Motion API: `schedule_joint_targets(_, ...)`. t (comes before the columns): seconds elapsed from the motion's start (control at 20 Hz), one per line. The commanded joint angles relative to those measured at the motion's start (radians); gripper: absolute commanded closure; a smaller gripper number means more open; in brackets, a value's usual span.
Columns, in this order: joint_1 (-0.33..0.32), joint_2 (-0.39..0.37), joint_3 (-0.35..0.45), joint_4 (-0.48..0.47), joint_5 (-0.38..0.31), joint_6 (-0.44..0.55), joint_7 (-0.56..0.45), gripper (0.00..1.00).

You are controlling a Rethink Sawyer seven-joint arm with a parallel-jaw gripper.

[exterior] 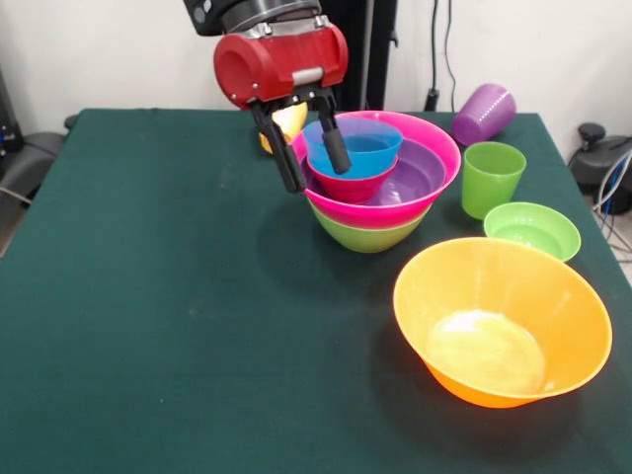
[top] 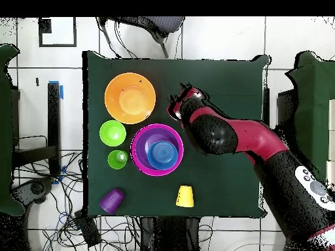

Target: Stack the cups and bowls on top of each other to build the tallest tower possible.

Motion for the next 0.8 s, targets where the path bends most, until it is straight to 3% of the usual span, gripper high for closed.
schedule_joint_targets(0.05, 0.046, 0.073, -0.111, -0.022, -0.001, -0.042, 0.226, 0.0)
schedule_joint_targets(0.35, 0.064, 0.085, -0.132, -0.007, -0.014, -0.069, 0.214, 0.0)
schedule_joint_targets(0.7, 0.067, 0.049, -0.116, 0.026, 0.012, -0.059, 0.232, 0.0)
schedule_joint_targets(0.8, 0.044, 0.062, -0.103, 0.032, -0.002, -0.062, 0.212, 0.0)
